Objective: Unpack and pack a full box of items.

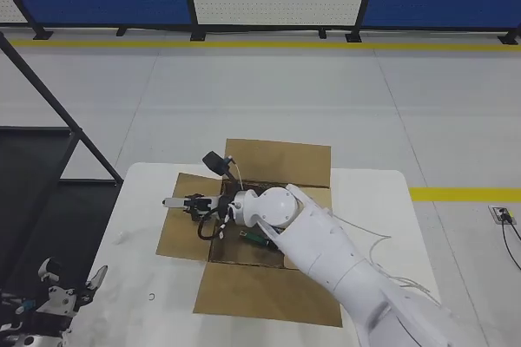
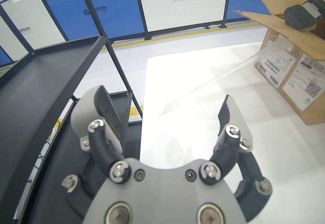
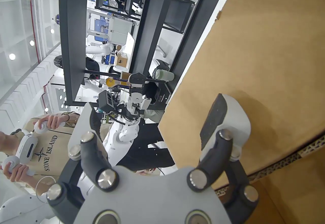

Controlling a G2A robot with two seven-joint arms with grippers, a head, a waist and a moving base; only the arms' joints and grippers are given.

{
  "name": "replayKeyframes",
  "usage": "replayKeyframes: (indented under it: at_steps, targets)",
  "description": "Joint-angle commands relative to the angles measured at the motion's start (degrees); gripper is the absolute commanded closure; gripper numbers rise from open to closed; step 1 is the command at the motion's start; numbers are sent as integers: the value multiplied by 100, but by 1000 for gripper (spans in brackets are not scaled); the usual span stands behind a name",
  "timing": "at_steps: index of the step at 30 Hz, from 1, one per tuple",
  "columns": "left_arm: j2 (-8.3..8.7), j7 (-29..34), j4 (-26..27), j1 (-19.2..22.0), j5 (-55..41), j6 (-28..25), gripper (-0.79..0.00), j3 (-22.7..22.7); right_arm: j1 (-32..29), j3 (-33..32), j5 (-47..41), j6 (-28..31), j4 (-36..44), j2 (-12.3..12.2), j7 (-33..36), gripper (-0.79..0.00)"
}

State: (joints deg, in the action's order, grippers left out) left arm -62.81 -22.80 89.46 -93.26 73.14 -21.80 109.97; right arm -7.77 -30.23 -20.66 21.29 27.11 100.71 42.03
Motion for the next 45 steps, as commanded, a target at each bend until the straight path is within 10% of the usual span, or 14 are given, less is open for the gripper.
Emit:
replayKeyframes:
  at_steps: [1,19,33,45]
  targets:
    - [-1,-19,76,-23,55,-4,-785,-9,21,-137,-113,203,-43,-27,159,-785]
    - [-36,-92,1026,-379,234,144,-785,42,-465,-1242,-473,544,559,-636,1105,-785]
    - [-61,-137,505,-322,-119,98,-785,153,-637,-457,1041,216,589,-198,-240,-785]
    - [-68,-102,364,-277,-169,31,-785,220,-529,-754,699,942,212,-78,59,-785]
